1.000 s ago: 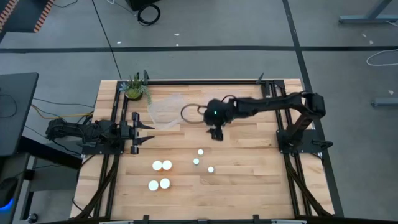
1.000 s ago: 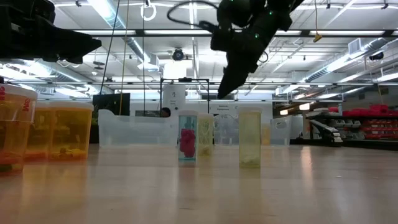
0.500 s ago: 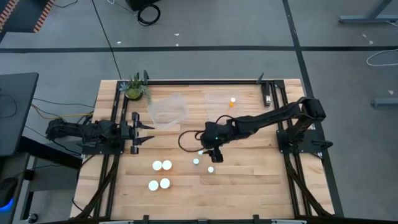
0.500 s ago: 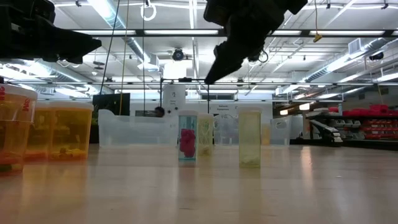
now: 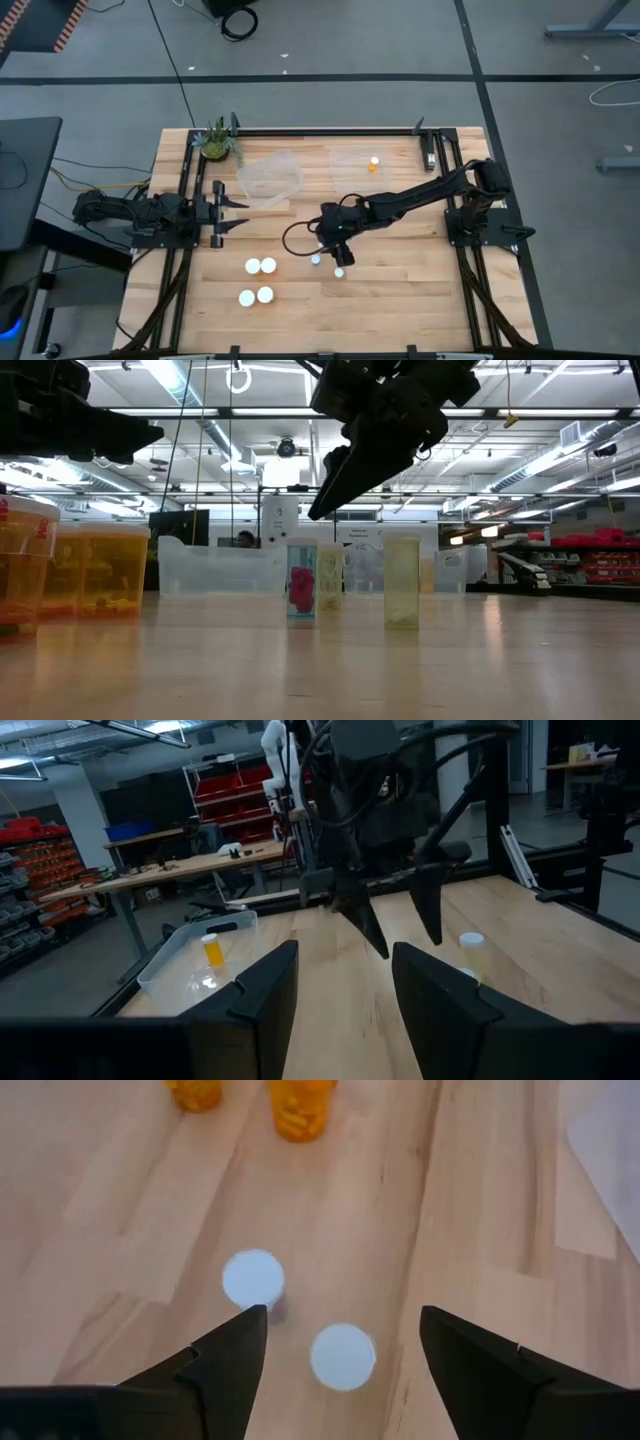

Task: Pick and place medicine bottles into bin by pill shape (circle, oval)
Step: Put the top yellow pill bottle into the right transparent bin

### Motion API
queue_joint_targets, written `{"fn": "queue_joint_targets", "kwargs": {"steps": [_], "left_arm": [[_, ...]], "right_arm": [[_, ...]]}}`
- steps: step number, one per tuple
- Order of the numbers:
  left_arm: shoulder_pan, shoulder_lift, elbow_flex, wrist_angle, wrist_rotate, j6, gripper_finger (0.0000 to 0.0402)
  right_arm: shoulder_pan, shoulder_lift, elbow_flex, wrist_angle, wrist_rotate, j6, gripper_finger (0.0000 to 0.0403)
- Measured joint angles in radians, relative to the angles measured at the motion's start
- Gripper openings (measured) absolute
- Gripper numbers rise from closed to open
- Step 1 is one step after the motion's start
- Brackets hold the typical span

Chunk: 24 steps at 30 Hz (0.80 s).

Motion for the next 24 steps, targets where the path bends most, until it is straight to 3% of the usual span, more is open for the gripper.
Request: {"fn": "queue_joint_targets", "kwargs": {"steps": [11,24], "left_arm": [[0.000,0.000,0.000,0.000,0.000,0.000,0.0172],[0.000,0.011,0.000,-0.005,0.002,0.000,0.0172]], "right_arm": [[-0.007,0.002,-0.041,0.088,-0.062,-0.021,0.0270],[-0.016,0.053,-0.047,0.110,-0.065,-0.050,0.0270]]}}
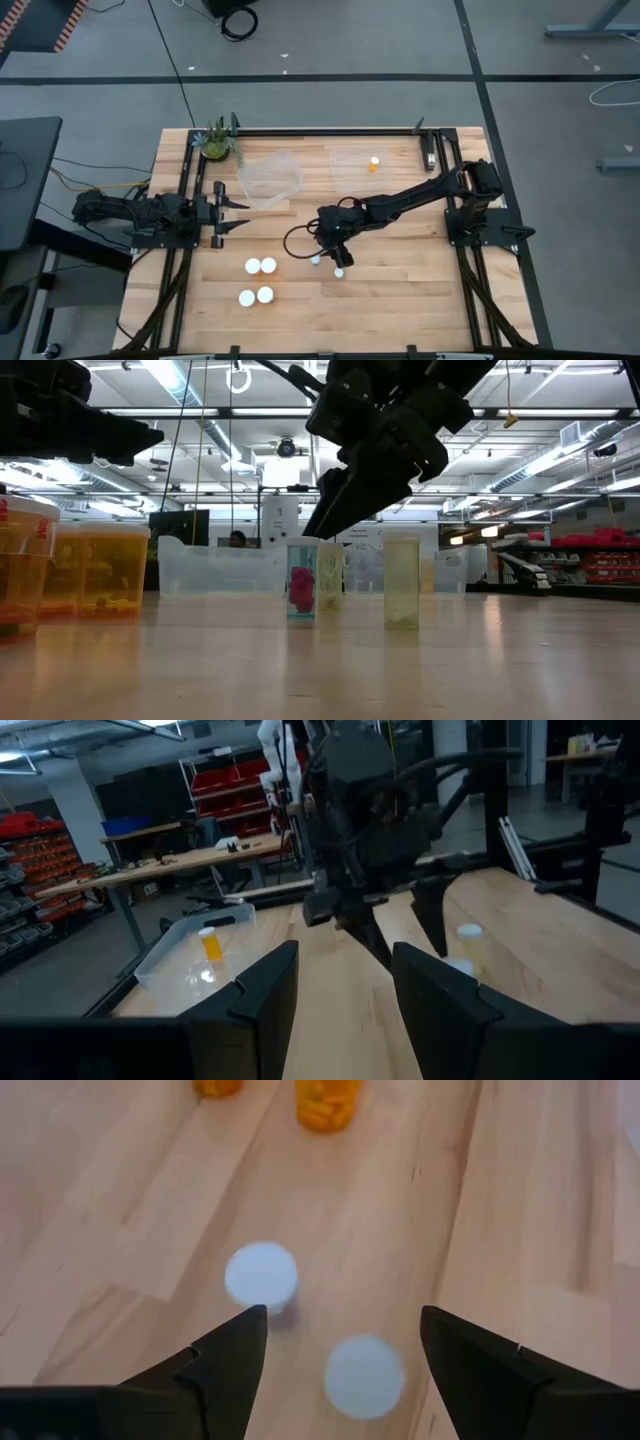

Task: Pick and place medicine bottles into bin by pill shape (circle, oval)
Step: Put the top yellow pill bottle into the right transparent bin

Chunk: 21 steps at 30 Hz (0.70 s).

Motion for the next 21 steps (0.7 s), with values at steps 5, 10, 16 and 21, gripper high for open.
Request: {"fn": "queue_joint_targets", "kwargs": {"steps": [5,10,16,21], "left_arm": [[0.000,0.006,0.000,0.004,-0.002,0.000,0.0172],[0.000,0.006,0.000,0.004,-0.001,0.000,0.0172],[0.000,0.006,0.000,0.005,-0.002,0.000,0.0172],[0.000,0.006,0.000,0.005,-0.002,0.000,0.0172]], "right_arm": [[-0.013,0.001,0.000,-0.026,0.000,0.001,0.0251],[-0.016,0.001,0.000,-0.036,0.000,0.001,0.0220],[-0.016,0.001,0.000,-0.062,0.000,0.003,0.0192],[-0.016,0.001,0.000,-0.075,0.000,0.001,0.0166]]}}
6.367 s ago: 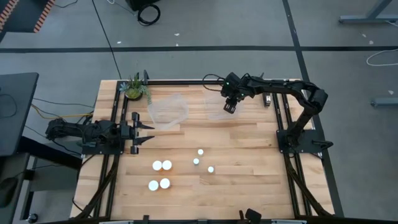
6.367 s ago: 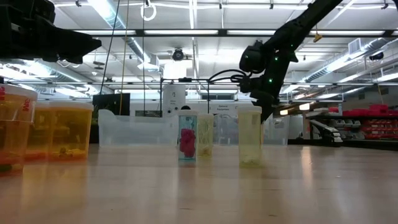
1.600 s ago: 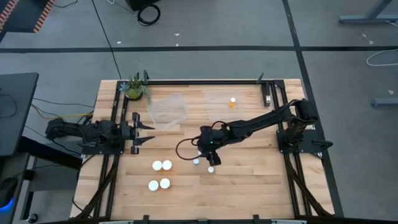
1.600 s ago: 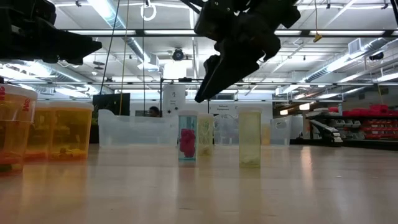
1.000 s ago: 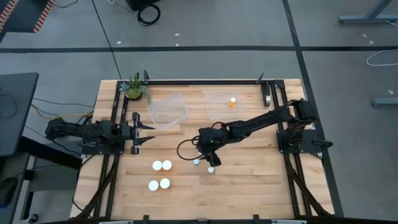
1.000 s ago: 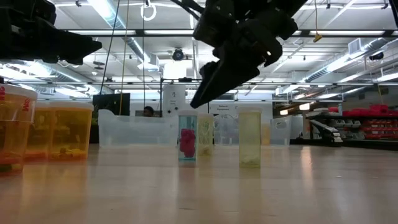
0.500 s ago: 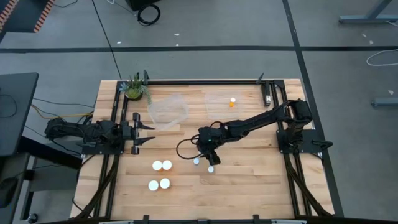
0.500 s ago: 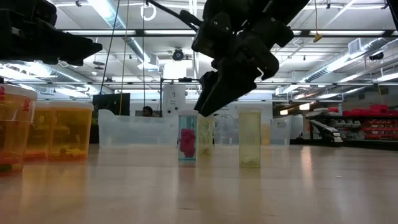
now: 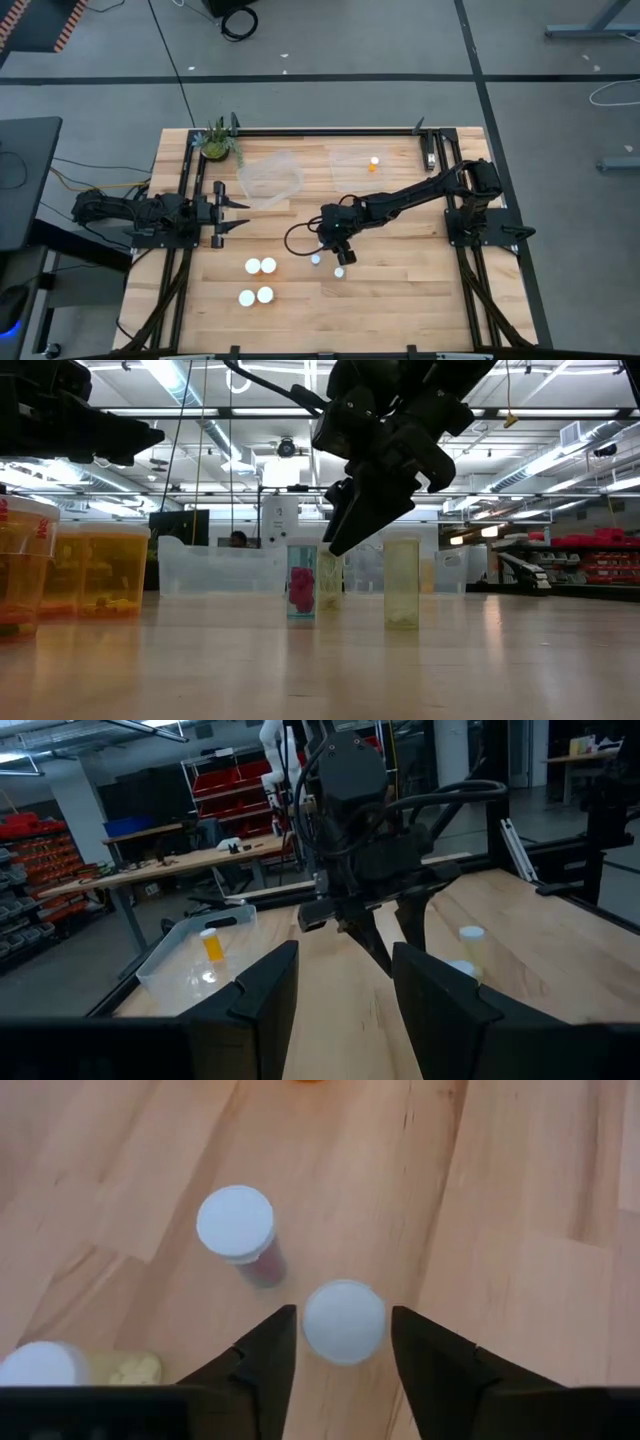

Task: Pick and place medicine bottles into bin by pill shape (circle, oval)
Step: Put the top yellow pill bottle into the right transparent bin

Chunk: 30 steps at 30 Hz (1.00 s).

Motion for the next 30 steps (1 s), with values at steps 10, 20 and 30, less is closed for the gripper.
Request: {"fn": "queue_joint_targets", "kwargs": {"steps": [10,20,30], "left_arm": [[0.000,0.000,0.000,0.000,0.000,0.000,0.0172],[0.000,0.000,0.000,-0.001,0.000,0.000,0.0172],[0.000,0.000,0.000,-0.001,0.000,0.000,0.0172]], "right_arm": [[0.000,0.000,0.000,0.001,0.000,-0.002,0.0131],[-0.042,-0.047,0.001,-0.075,0.058,-0.024,0.0135],[-0.126,-0.236,0.001,-0.218,0.156,-0.026,0.0137]]}}
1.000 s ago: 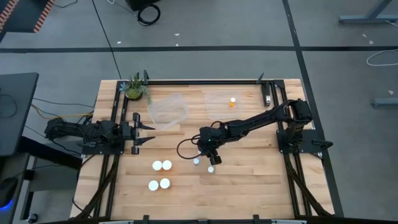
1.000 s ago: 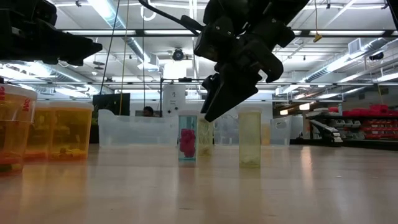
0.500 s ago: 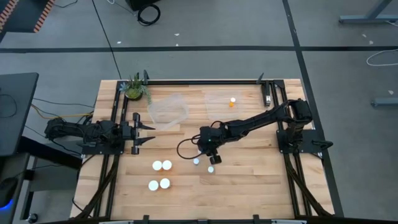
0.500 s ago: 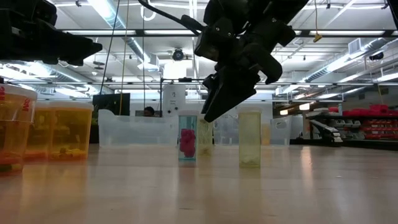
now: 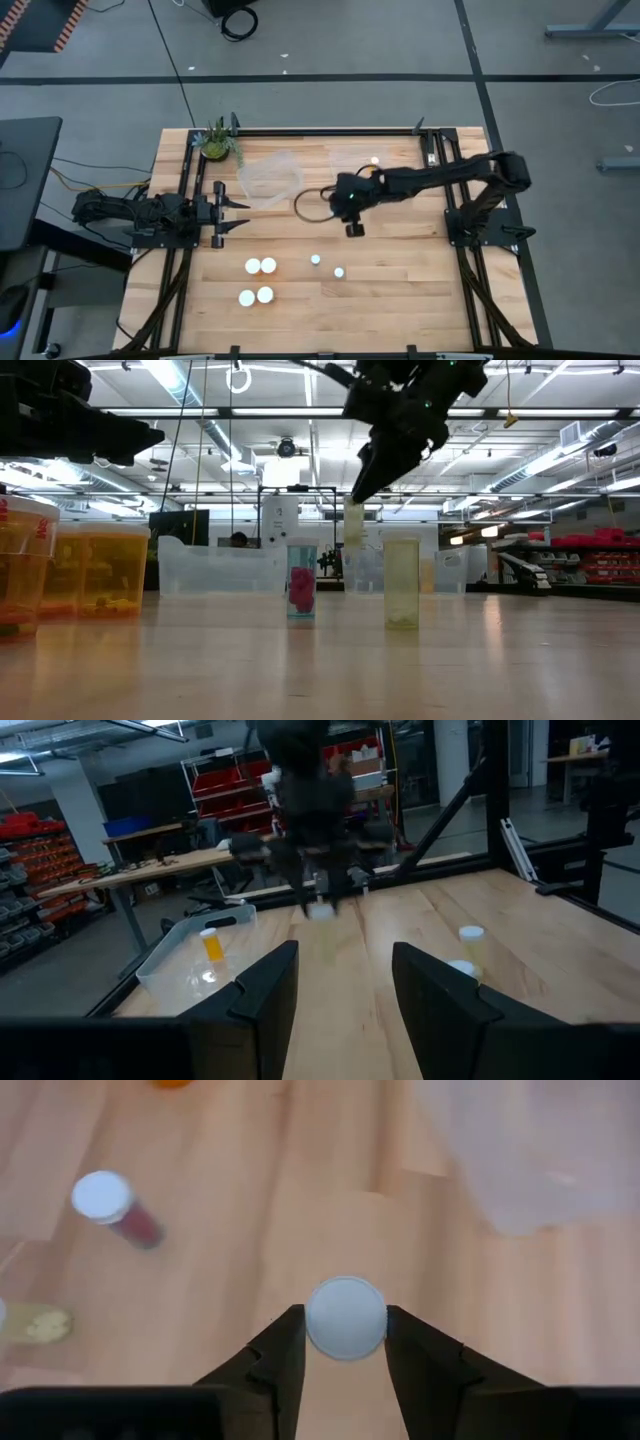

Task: Pick and place medicine bottles into bin by pill shape (circle, oval)
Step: Put the top yellow pill bottle into the right transparent bin

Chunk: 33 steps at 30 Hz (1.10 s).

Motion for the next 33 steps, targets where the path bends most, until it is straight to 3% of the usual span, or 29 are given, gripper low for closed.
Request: {"fn": "queue_joint_targets", "kwargs": {"steps": [8,19,25,33], "left_arm": [[0.000,0.000,0.000,0.000,0.000,0.000,0.0172],[0.000,0.000,0.000,0.001,0.000,0.000,0.0172],[0.000,0.000,0.000,0.003,0.000,0.000,0.0172],[0.000,0.000,0.000,0.003,0.000,0.000,0.0172]], "right_arm": [[-0.117,-0.104,0.000,-0.057,0.029,-0.001,0.0137],[-0.349,-0.092,-0.026,-0.026,0.004,-0.051,0.0138],[-0.455,-0.078,-0.144,0.183,-0.080,-0.046,0.0138],[-0.507,-0.043,-0.288,0.345,-0.099,-0.023,0.0138]]}}
